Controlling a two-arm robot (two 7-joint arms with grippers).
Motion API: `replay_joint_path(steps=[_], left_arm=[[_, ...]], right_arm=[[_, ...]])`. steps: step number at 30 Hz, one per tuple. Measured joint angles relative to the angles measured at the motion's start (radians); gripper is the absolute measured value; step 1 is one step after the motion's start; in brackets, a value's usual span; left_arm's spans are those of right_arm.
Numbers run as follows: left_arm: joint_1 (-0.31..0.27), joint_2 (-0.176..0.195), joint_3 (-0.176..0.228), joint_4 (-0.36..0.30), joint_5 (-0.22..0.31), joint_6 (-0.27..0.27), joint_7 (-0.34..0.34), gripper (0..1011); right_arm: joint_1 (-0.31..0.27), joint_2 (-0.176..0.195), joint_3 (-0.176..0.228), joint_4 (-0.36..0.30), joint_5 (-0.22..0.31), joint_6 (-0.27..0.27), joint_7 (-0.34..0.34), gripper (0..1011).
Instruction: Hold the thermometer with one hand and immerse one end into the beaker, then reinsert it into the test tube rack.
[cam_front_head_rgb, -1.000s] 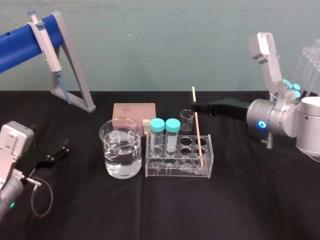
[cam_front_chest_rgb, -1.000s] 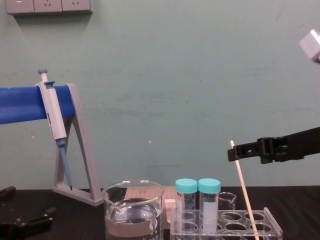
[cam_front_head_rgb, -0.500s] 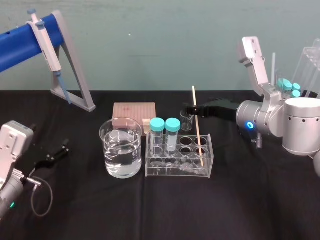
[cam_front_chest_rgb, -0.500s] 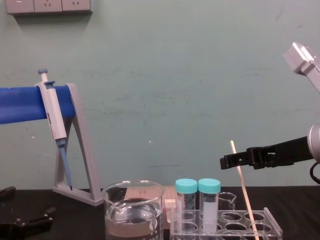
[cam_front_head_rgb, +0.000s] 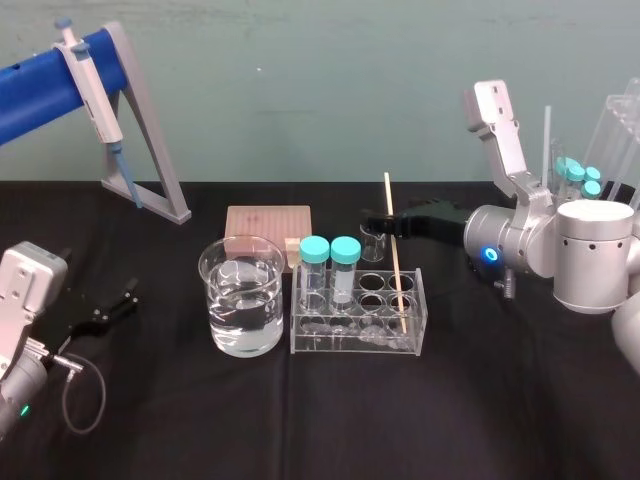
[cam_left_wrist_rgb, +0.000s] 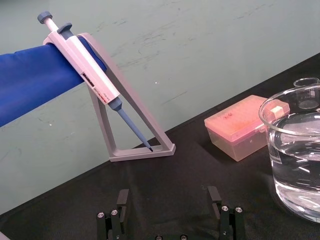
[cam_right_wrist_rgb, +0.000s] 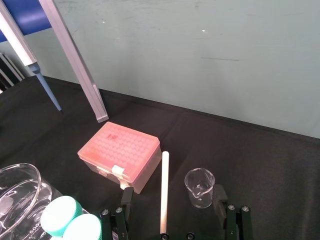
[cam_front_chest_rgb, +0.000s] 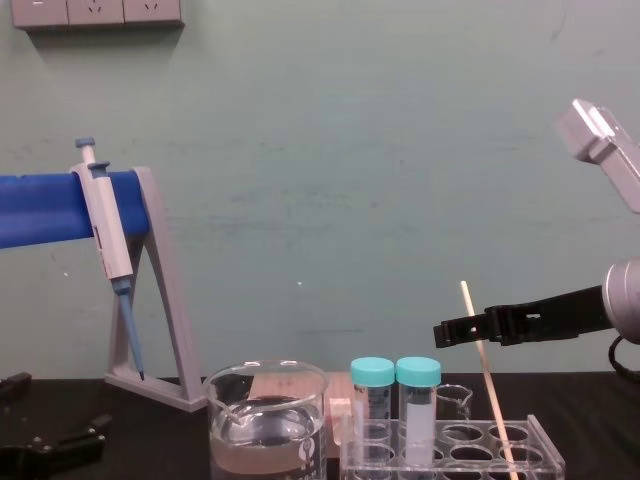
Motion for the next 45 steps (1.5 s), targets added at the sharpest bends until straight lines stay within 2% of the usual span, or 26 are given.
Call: replay_joint_path(steps=[10, 23, 30, 45], left_arm=[[0.0, 0.0, 0.0, 0.0, 0.0, 0.0, 0.0, 1004], [0.0, 0.0, 0.0, 0.0, 0.0, 0.0, 0.0, 1004], [0.0, 0.0, 0.0, 0.0, 0.0, 0.0, 0.0, 1004], [0.0, 0.0, 0.0, 0.0, 0.0, 0.0, 0.0, 1004]], right_arm=[[0.007, -0.017, 0.007, 0.022, -0.025, -0.005, 0.019, 1003], [0.007, -0.016, 0.007, 0.021, -0.024, -0.005, 0.019, 995], [0.007, -0.015, 0.006, 0.019, -0.023, -0.004, 0.019, 863], [0.006, -0.014, 0.005, 0.018, -0.02, -0.003, 0.018, 367]])
